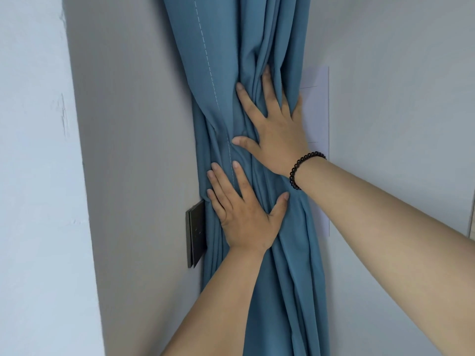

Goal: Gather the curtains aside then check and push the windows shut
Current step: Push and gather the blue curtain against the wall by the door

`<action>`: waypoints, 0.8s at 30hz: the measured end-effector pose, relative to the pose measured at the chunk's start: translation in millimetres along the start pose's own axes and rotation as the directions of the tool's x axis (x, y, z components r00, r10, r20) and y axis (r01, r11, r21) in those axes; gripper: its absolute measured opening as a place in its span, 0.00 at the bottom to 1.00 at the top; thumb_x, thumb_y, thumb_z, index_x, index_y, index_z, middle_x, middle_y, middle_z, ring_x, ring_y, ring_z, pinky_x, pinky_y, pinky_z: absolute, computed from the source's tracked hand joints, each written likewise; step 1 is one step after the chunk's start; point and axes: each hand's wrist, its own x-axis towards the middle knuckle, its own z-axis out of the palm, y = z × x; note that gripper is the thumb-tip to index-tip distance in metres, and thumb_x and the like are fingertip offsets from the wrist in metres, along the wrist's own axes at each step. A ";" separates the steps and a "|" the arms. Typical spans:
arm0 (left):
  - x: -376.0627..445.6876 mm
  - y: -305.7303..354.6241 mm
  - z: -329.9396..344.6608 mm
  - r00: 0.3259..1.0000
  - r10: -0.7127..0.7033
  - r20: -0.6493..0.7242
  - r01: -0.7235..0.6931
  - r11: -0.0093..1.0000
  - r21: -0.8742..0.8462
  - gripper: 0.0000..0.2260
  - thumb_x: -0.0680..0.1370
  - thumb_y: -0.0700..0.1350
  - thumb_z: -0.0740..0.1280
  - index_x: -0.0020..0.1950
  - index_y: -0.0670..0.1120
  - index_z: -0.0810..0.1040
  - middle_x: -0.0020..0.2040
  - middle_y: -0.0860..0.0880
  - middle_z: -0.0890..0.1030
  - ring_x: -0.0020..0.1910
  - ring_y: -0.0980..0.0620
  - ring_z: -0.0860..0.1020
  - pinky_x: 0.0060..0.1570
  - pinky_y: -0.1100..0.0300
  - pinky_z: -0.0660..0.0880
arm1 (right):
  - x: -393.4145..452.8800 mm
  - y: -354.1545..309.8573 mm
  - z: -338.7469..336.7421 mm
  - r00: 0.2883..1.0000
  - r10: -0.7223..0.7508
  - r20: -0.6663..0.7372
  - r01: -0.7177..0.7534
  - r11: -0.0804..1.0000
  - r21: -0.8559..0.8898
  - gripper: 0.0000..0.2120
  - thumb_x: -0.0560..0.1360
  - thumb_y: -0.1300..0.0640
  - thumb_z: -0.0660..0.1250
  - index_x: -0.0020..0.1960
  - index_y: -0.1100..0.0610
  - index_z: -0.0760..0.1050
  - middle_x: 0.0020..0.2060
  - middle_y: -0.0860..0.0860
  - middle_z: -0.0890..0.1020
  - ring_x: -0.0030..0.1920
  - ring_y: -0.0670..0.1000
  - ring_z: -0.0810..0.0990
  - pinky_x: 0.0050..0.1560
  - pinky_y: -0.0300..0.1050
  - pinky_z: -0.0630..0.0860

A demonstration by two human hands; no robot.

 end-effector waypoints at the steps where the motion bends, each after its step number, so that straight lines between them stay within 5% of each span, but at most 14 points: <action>1: 0.6 -0.8 1.6 1.000 0.002 -0.004 -0.002 1.000 0.004 0.49 0.73 0.73 0.55 0.79 0.41 0.43 0.77 0.36 0.39 0.77 0.41 0.36 0.74 0.45 0.35 | -0.3 -1.4 0.0 1.000 -0.012 -0.015 0.012 1.000 -0.004 0.38 0.75 0.35 0.58 0.78 0.46 0.45 0.77 0.60 0.43 0.76 0.63 0.48 0.68 0.74 0.51; 5: 1.7 -2.6 5.6 0.999 0.014 -0.028 -0.013 1.000 0.023 0.48 0.73 0.73 0.55 0.79 0.40 0.44 0.77 0.34 0.41 0.77 0.39 0.38 0.74 0.45 0.36 | 0.0 -5.2 -7.0 0.986 -0.106 -0.125 0.104 0.994 -0.024 0.40 0.74 0.39 0.65 0.77 0.49 0.48 0.75 0.67 0.48 0.75 0.68 0.48 0.63 0.77 0.59; 11: 2.1 -2.5 6.6 0.999 0.015 -0.029 -0.014 0.999 0.049 0.47 0.73 0.74 0.49 0.79 0.40 0.43 0.77 0.34 0.40 0.77 0.39 0.37 0.73 0.45 0.34 | 13.0 -15.0 -24.8 0.949 -0.221 -0.227 0.206 0.975 -0.084 0.46 0.68 0.41 0.69 0.77 0.50 0.47 0.73 0.69 0.45 0.74 0.72 0.45 0.65 0.76 0.57; 24: 2.4 -3.5 7.4 0.999 0.024 -0.029 -0.022 0.997 0.077 0.47 0.73 0.73 0.45 0.79 0.40 0.42 0.77 0.35 0.41 0.77 0.39 0.39 0.74 0.45 0.35 | 45.7 -43.4 -27.8 0.998 -0.065 -0.017 0.062 0.988 -0.140 0.58 0.59 0.39 0.73 0.76 0.41 0.38 0.77 0.56 0.38 0.73 0.73 0.39 0.60 0.83 0.52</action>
